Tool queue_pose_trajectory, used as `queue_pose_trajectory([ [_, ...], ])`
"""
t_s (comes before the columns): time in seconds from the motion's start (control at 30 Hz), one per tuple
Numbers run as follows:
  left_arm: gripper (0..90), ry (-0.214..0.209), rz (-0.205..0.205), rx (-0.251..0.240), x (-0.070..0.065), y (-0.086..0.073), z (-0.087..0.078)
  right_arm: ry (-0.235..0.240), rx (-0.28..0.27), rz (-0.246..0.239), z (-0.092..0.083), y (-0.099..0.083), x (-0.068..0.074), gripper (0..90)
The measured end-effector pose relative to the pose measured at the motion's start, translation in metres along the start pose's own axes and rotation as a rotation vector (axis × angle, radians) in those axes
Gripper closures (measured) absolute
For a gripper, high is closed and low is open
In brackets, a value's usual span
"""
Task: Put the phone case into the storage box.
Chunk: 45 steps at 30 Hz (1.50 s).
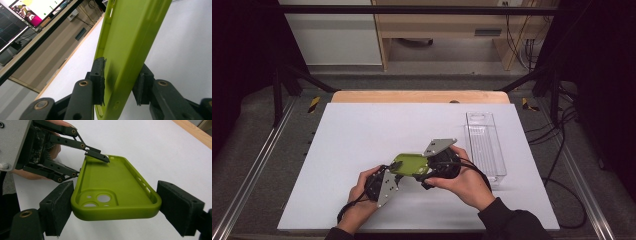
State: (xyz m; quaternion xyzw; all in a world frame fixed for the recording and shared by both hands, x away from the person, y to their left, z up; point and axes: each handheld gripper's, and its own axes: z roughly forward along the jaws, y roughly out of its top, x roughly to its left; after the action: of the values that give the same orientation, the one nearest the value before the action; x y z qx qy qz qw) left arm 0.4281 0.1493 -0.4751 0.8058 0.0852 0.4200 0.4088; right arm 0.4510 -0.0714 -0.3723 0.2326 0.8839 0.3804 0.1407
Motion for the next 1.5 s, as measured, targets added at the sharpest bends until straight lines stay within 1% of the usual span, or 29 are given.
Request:
queue_pose_trajectory([
  [0.1,69.8,0.003,0.015,0.005,0.000,0.000,0.000,0.003,0.000,0.001,-0.001,0.000,0.000,17.0],
  [0.33,70.8,0.013,0.036,0.010,-0.001,0.000,-0.001,0.007,-0.002,0.006,0.000,0.000,-0.001,16.9],
  [0.4,72.0,0.011,0.043,0.016,-0.001,0.000,-0.001,0.011,-0.006,0.016,0.000,0.000,-0.001,16.7],
  [0.6,74.5,0.033,0.087,0.028,-0.003,0.001,-0.002,0.012,-0.025,0.031,0.001,0.000,-0.001,16.4],
  [0.63,74.9,0.033,0.087,0.028,-0.003,0.001,-0.002,0.012,-0.025,0.031,0.001,0.000,-0.001,16.4],
  [0.7,75.5,0.031,0.108,0.034,-0.004,0.002,-0.002,0.019,-0.030,0.037,0.001,0.000,-0.002,16.3],
  [0.73,76.9,0.023,0.116,0.038,-0.005,0.002,-0.001,0.026,-0.044,0.059,0.001,0.000,-0.003,15.9],
  [0.77,77.2,0.023,0.116,0.038,-0.005,0.002,-0.001,0.026,-0.044,0.059,0.001,0.000,-0.003,15.9],
  [0.8,77.2,0.018,0.107,0.036,-0.005,0.002,-0.001,0.027,-0.053,0.072,0.001,-0.001,-0.004,15.7],
  [0.83,77.3,0.019,0.105,0.034,-0.005,0.003,-0.002,0.033,-0.091,0.105,0.001,-0.003,-0.006,14.9],
  [0.87,77.3,0.021,0.109,0.035,-0.005,0.003,-0.002,0.033,-0.091,0.105,0.001,-0.003,-0.006,14.9],
  [0.9,77.4,0.024,0.108,0.032,-0.005,0.004,-0.003,0.032,-0.131,0.133,0.000,-0.006,-0.008,9.2],
  [0.93,77.4,0.026,0.108,0.030,-0.005,0.004,-0.003,0.032,-0.131,0.133,0.000,-0.006,-0.008,9.2],
  [0.97,77.4,0.029,0.101,0.032,-0.003,0.004,-0.004,0.038,-0.160,0.162,-0.001,-0.009,-0.011,6.4],
  [1.03,77.4,0.032,0.099,0.033,-0.003,0.003,-0.005,0.023,-0.200,0.168,-0.006,-0.013,-0.012,5.7],
  [1.07,77.4,0.031,0.093,0.033,-0.002,0.003,-0.005,0.023,-0.200,0.168,-0.006,-0.013,-0.012,5.7],
  [1.1,77.4,0.030,0.085,0.032,-0.002,0.002,-0.005,0.011,-0.242,0.176,-0.011,-0.018,-0.013,5.1],
  [1.13,77.4,0.028,0.082,0.034,-0.002,0.002,-0.004,0.011,-0.242,0.176,-0.011,-0.018,-0.013,5.1],
  [1.17,77.4,0.027,0.078,0.036,-0.002,0.002,-0.004,0.001,-0.281,0.188,-0.014,-0.023,-0.015,5.1],
  [1.2,77.4,0.027,0.070,0.036,-0.002,0.002,-0.004,0.001,-0.281,0.188,-0.014,-0.023,-0.015,5.1],
  [1.23,77.4,0.027,0.059,0.041,-0.002,0.002,-0.004,-0.009,-0.326,0.207,-0.018,-0.027,-0.017,5.0],
  [1.27,77.4,0.027,0.059,0.041,-0.002,0.002,-0.004,-0.009,-0.326,0.207,-0.018,-0.027,-0.017,5.0],
  [1.3,77.4,0.026,0.051,0.039,-0.002,0.003,-0.004,-0.003,-0.366,0.223,-0.020,-0.032,-0.018,4.6],
  [1.33,77.4,0.024,0.042,0.034,-0.002,0.004,-0.005,-0.003,-0.366,0.223,-0.020,-0.032,-0.018,4.6],
  [1.37,77.4,0.026,0.039,0.034,-0.002,0.006,-0.005,0.000,-0.413,0.211,-0.022,-0.039,-0.017,4.0],
  [1.4,77.4,0.028,0.033,0.035,-0.002,0.007,-0.006,0.000,-0.413,0.211,-0.022,-0.039,-0.017,4.0],
  [1.43,77.3,0.032,0.020,0.034,-0.001,0.007,-0.006,0.006,-0.452,0.217,-0.023,-0.045,-0.018,3.5],
  [1.47,77.3,0.035,0.007,0.033,-0.001,0.008,-0.006,0.006,-0.452,0.217,-0.023,-0.045,-0.018,3.5],
  [1.5,77.4,0.038,-0.006,0.033,-0.002,0.008,-0.006,0.000,-0.473,0.223,-0.023,-0.048,-0.019,3.5],
])
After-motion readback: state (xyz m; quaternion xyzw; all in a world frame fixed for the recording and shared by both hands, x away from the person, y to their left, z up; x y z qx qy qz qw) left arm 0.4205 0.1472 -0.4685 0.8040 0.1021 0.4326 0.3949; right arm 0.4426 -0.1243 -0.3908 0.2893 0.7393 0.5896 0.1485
